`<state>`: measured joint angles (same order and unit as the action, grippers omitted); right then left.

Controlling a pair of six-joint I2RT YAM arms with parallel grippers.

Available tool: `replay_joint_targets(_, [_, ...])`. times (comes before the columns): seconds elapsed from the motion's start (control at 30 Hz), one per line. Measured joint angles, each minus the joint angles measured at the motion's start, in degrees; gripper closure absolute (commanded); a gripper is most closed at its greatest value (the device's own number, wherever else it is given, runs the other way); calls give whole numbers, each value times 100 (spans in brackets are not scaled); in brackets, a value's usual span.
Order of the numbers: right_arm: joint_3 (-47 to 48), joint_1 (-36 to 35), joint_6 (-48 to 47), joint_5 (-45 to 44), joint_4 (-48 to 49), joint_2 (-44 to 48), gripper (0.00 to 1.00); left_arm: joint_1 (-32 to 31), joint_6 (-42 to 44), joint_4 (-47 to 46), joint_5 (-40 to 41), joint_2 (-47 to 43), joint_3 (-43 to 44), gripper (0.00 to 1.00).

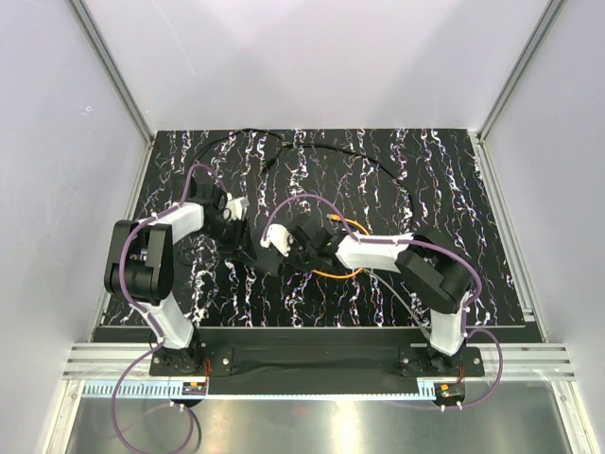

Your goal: Insert the plug into the switch port

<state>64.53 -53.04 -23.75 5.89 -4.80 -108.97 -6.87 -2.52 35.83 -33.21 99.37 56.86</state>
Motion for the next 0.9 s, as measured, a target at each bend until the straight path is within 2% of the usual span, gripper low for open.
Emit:
replay_joint_targets(0.33, [-444, 343, -162, 328, 505, 199, 100, -7, -11, -160, -481, 26, 31, 42])
replay_joint_targets(0.5, [-446, 588, -229, 439, 557, 203, 100, -13, 52, -55, -800, -4, 387, 34])
replay_joint_targets(0.53, [-446, 632, -258, 463, 570, 210, 99, -13, 85, -9, -885, -42, 490, 30])
replay_joint_targets(0.63, [-452, 717, -369, 496, 553, 258, 90, -17, 208, 168, -1032, -286, 728, 27])
replay_joint_targets(0.7, [-470, 772, -457, 531, 498, 326, 75, 4, 308, 299, -1093, -531, 831, 10])
replay_joint_targets(0.77, [-494, 820, -538, 535, 490, 424, 52, 59, 398, 415, -1128, -778, 890, 1])
replay_joint_targets(0.8, [-509, 844, -577, 535, 468, 507, 35, 107, 455, 496, -1128, -901, 918, 1])
replay_joint_targets(0.9, [-555, 918, -654, 535, 269, 907, 20, 284, 654, 839, -1099, -1224, 1088, 1])
